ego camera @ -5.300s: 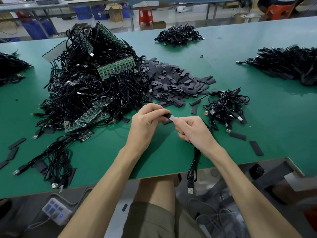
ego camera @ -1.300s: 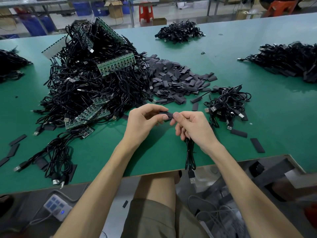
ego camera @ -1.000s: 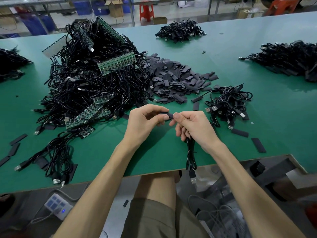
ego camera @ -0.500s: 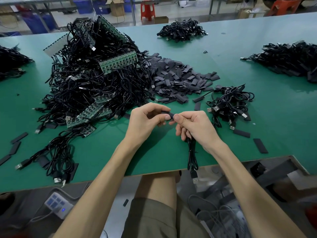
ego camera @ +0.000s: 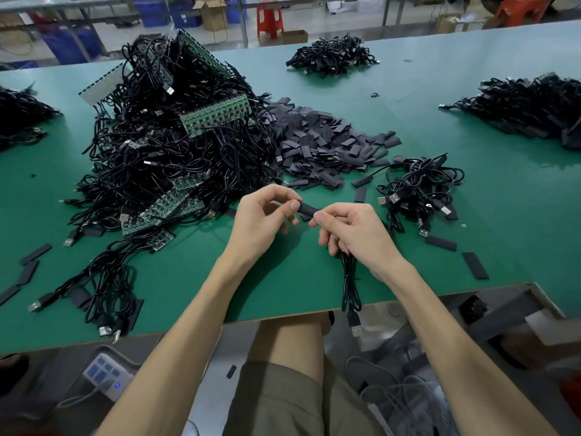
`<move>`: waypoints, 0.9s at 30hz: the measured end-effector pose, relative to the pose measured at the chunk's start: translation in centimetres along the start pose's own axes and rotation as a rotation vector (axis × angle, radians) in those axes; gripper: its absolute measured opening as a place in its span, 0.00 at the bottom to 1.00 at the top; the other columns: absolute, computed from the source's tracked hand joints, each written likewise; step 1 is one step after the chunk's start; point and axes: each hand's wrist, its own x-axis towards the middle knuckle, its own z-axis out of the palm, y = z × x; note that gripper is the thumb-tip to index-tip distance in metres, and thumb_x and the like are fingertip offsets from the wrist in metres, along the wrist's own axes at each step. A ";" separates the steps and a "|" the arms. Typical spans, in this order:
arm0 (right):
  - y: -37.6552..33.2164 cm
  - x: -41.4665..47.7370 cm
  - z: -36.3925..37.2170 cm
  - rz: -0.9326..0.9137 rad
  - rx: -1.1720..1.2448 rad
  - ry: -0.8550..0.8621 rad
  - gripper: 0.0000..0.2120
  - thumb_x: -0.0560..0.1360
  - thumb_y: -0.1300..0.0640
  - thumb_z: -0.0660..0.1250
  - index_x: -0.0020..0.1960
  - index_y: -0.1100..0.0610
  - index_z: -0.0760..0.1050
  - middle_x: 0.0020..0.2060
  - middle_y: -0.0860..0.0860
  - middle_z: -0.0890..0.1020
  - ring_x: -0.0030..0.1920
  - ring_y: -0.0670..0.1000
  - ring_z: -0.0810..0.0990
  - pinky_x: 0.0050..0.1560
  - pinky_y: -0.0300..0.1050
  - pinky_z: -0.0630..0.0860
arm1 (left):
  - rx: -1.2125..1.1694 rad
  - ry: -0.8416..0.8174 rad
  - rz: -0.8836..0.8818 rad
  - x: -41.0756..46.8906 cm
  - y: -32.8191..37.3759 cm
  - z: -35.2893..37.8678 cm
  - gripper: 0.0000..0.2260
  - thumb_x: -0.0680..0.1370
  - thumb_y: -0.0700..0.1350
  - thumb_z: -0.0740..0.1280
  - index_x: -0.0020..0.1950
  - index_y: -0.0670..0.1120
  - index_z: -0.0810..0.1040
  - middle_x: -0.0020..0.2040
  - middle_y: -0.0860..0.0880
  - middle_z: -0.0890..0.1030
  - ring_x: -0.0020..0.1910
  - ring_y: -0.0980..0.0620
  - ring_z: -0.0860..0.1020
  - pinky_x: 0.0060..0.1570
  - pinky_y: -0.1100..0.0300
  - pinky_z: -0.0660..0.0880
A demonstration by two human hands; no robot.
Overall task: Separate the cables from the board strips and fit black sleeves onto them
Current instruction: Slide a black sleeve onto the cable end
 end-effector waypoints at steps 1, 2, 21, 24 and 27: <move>-0.1 0.0 0.0 -0.002 0.001 -0.004 0.09 0.82 0.55 0.69 0.48 0.59 0.84 0.30 0.53 0.83 0.25 0.49 0.76 0.24 0.38 0.66 | 0.003 0.015 -0.008 0.0 0.0 0.0 0.06 0.80 0.35 0.69 0.48 0.45 0.81 0.34 0.51 0.81 0.32 0.51 0.79 0.32 0.55 0.77; -0.1 -0.1 0.0 -0.006 0.003 -0.009 0.09 0.82 0.55 0.69 0.49 0.59 0.84 0.30 0.53 0.83 0.25 0.49 0.76 0.24 0.37 0.66 | -0.001 0.039 -0.017 0.0 0.0 0.0 0.07 0.81 0.34 0.68 0.47 0.45 0.80 0.33 0.49 0.81 0.31 0.50 0.78 0.32 0.53 0.77; -0.7 -0.7 -0.1 -0.017 0.019 0.019 0.09 0.84 0.58 0.64 0.48 0.60 0.78 0.30 0.51 0.82 0.22 0.48 0.74 0.19 0.37 0.66 | 0.042 -0.057 -0.019 -0.4 1.0 0.3 0.08 0.83 0.49 0.68 0.57 0.47 0.81 0.44 0.48 0.86 0.35 0.44 0.83 0.30 0.56 0.74; -0.7 -0.8 -0.1 -0.005 0.060 0.008 0.09 0.85 0.58 0.63 0.49 0.62 0.77 0.30 0.52 0.81 0.22 0.48 0.74 0.20 0.38 0.68 | 0.141 -0.143 0.018 -0.6 1.5 0.4 0.12 0.84 0.50 0.66 0.49 0.46 0.85 0.36 0.47 0.84 0.32 0.45 0.81 0.33 0.62 0.72; -0.7 -0.8 -0.1 -0.007 0.103 0.029 0.09 0.85 0.58 0.63 0.50 0.62 0.76 0.31 0.55 0.81 0.23 0.49 0.74 0.20 0.39 0.69 | 0.217 -0.242 0.002 -1.4 2.4 0.8 0.18 0.85 0.53 0.63 0.40 0.49 0.83 0.32 0.47 0.82 0.31 0.47 0.79 0.36 0.56 0.73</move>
